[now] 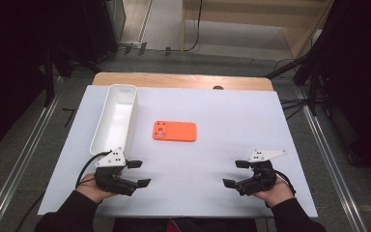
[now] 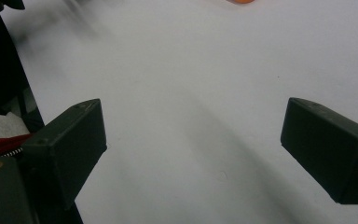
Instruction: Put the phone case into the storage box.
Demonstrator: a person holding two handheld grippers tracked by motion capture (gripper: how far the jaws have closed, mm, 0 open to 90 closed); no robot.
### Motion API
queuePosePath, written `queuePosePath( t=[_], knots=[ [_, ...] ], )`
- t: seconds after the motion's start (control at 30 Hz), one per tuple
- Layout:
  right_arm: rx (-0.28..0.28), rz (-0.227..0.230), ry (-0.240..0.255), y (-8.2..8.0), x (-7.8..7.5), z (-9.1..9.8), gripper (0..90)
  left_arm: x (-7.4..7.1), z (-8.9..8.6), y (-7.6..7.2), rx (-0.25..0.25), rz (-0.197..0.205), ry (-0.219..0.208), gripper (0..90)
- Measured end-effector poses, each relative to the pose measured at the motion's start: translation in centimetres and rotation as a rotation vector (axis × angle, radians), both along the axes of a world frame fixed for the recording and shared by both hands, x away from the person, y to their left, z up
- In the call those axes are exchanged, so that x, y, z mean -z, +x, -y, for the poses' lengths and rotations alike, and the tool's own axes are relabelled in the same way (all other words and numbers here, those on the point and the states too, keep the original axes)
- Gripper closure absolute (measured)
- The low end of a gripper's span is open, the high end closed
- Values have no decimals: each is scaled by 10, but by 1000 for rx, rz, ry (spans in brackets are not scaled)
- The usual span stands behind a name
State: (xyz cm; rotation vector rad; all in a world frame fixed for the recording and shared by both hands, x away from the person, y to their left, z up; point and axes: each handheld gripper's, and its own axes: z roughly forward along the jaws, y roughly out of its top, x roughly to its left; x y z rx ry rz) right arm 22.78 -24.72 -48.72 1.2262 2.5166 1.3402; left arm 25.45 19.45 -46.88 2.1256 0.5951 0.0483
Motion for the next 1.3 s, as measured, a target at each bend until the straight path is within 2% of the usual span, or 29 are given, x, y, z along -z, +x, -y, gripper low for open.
queuePosePath(
  t=[0.3, 1.3],
  knots=[
    [-5, 17, -6, -1, 0, 0, 57, 0, -1, -1, 4, -2, -1, 274],
    [4, 14, 4, 0, -1, 2, 57, -1, -2, -1, 7, -3, -5, 274]
  ],
)
